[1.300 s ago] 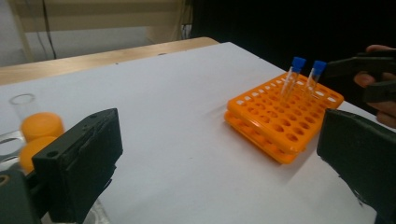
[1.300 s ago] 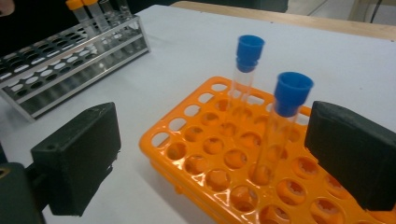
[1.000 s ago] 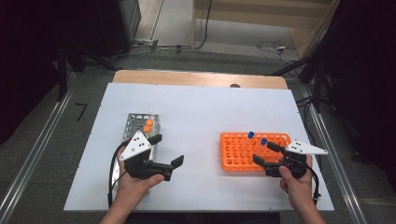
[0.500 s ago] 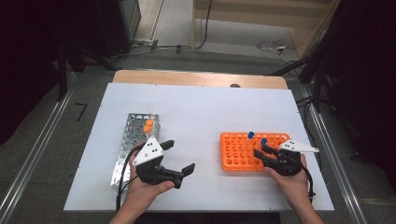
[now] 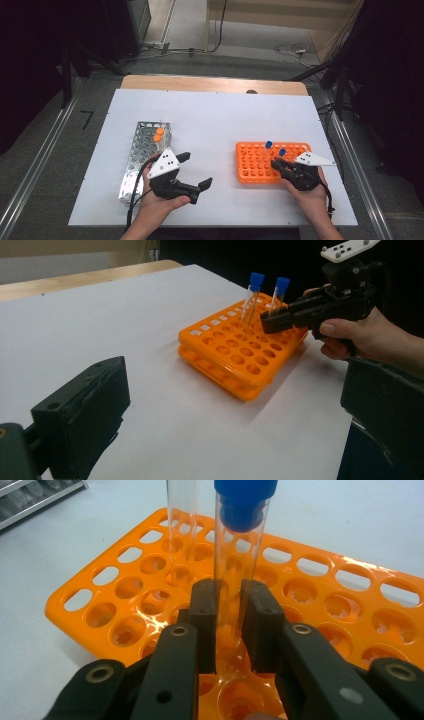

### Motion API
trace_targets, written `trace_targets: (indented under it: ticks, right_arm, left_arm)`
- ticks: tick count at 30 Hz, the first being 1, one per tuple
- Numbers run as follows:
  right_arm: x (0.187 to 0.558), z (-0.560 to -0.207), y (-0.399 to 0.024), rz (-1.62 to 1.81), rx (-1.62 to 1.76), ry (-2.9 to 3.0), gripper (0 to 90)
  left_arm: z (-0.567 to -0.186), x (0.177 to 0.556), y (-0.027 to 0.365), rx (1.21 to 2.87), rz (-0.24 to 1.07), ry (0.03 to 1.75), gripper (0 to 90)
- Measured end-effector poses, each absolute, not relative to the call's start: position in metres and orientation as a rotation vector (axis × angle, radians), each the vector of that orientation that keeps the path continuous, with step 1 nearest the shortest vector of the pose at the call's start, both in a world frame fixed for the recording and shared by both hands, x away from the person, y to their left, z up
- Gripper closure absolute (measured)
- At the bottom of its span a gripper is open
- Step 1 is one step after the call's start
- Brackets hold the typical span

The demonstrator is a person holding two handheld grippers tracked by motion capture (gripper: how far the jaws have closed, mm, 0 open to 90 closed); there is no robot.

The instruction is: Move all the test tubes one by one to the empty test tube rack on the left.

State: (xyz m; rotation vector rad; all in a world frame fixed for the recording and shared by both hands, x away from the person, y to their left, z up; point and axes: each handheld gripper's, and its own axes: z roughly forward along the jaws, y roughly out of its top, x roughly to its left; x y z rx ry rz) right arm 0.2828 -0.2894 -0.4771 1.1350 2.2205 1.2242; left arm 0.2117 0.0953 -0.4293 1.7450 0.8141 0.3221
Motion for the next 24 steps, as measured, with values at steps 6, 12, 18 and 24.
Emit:
trace_targets:
  ticks: [6,12,18,24]
  right_arm:
    - [0.281,-0.475,-0.291,1.248,1.123,2.201,74.6]
    - [0.278,-0.470,-0.294,1.280,1.114,2.180,74.6]
    - [0.275,-0.462,-0.297,1.308,1.105,2.149,74.7]
    - [0.267,-0.451,-0.298,1.328,1.090,2.115,74.6]
  left_arm:
    - [-0.430,0.212,0.095,1.748,0.319,0.815,0.0]
    - [-0.432,0.213,0.094,1.752,0.317,0.816,0.0]
    - [-0.431,0.212,0.093,1.748,0.317,0.805,0.9]
    - [-0.429,0.211,0.094,1.746,0.314,0.802,0.9]
